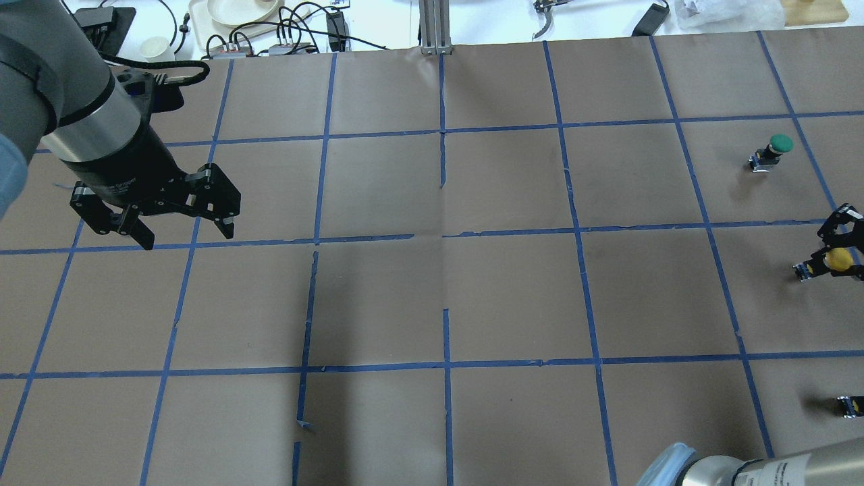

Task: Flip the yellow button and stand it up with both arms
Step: 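Lower the button upright onto the table beside the green button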

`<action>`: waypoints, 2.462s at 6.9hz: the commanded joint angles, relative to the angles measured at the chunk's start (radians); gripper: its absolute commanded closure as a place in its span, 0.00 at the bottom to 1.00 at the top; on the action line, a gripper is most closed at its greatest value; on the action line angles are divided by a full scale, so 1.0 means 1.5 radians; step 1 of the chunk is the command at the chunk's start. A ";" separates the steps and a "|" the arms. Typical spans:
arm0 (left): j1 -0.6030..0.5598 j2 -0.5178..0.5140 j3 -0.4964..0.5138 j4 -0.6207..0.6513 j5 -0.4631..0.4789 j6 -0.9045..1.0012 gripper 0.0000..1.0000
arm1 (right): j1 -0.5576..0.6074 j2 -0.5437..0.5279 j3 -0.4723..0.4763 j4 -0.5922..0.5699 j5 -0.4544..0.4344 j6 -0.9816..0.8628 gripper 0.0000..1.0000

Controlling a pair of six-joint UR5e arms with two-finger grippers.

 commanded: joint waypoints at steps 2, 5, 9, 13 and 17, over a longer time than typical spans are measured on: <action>0.000 -0.003 -0.004 0.000 -0.019 0.001 0.00 | -0.004 0.006 0.003 -0.006 -0.020 0.100 0.90; -0.011 -0.004 -0.007 -0.008 -0.011 0.009 0.00 | -0.004 0.002 0.005 -0.006 -0.033 0.147 0.88; -0.011 -0.003 -0.007 -0.009 -0.010 0.009 0.00 | 0.004 0.002 0.006 -0.006 -0.023 0.173 0.87; -0.013 -0.003 -0.006 -0.008 -0.014 0.009 0.00 | 0.004 0.003 0.002 -0.006 -0.035 0.173 0.49; -0.014 -0.003 -0.008 -0.010 -0.011 0.009 0.00 | 0.014 -0.006 -0.056 0.037 -0.036 0.169 0.24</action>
